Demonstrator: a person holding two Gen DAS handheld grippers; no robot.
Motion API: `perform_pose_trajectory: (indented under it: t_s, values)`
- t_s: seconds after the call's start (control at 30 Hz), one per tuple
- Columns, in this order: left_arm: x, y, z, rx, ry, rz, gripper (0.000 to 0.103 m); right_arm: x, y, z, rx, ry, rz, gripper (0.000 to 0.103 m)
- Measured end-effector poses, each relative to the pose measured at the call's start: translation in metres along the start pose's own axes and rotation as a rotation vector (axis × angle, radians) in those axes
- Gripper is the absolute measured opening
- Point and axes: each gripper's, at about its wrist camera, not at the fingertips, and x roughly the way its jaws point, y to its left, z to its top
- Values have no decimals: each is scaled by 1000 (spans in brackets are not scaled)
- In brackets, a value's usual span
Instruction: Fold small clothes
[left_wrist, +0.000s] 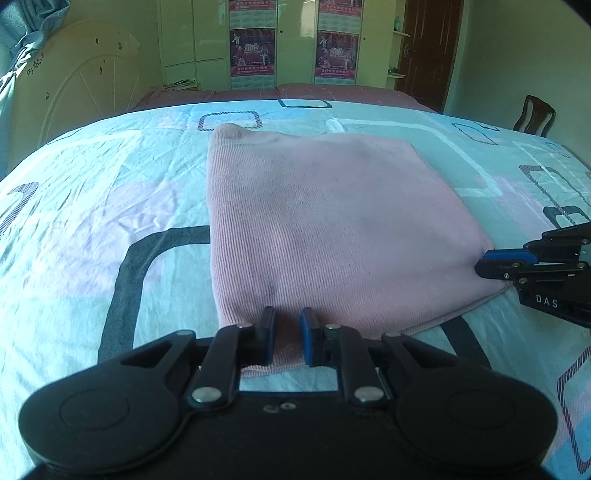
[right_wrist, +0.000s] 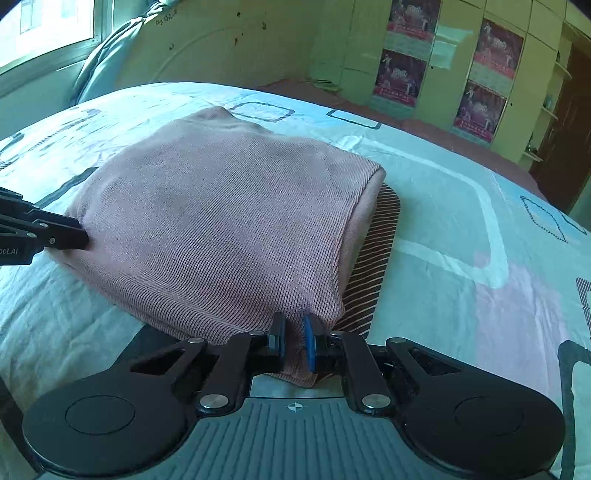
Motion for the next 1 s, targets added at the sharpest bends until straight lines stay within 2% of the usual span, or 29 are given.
perform_pose_trajectory:
  t_s: [0.27, 0.4, 0.5, 0.57, 0.6, 0.63, 0.67, 0.7, 0.73, 0.87, 1.0]
  values:
    - [1, -11, -5, 8, 5, 47, 13, 0, 5, -7, -45, -21, -12, 11]
    - [-9, -14, -1, -11, 16, 59, 14, -8, -1, -1, 0, 3, 8, 11]
    - [-50, -23, -3, -52, -67, 36, 39, -48, -12, 0, 105, -53, 39, 11]
    - [-74, -33, -7, -66, -118, 57, 67, -74, -16, -6, 139, -77, 28, 11]
    - [-88, -39, -11, -73, -159, 79, 93, -86, -18, -10, 157, -83, 26, 11]
    - [-99, -44, -14, -79, -200, 104, 102, -98, -20, -15, 177, -88, 29, 15]
    - [-111, -51, -20, -86, -243, 124, 102, -110, -21, -21, 201, -98, 24, 43]
    - [-121, -58, -24, -91, -257, 128, 103, -124, -21, -27, 226, -128, 19, 100]
    - [-130, -64, -29, -91, -265, 120, 103, -137, -21, -34, 242, -178, 16, 100]
    - [-159, -88, -49, -48, -308, 141, 103, -167, -11, -50, 216, -178, -25, 103]
    - [-180, -97, -61, -51, -289, 115, 103, -191, 2, -59, 191, -197, -71, 103]
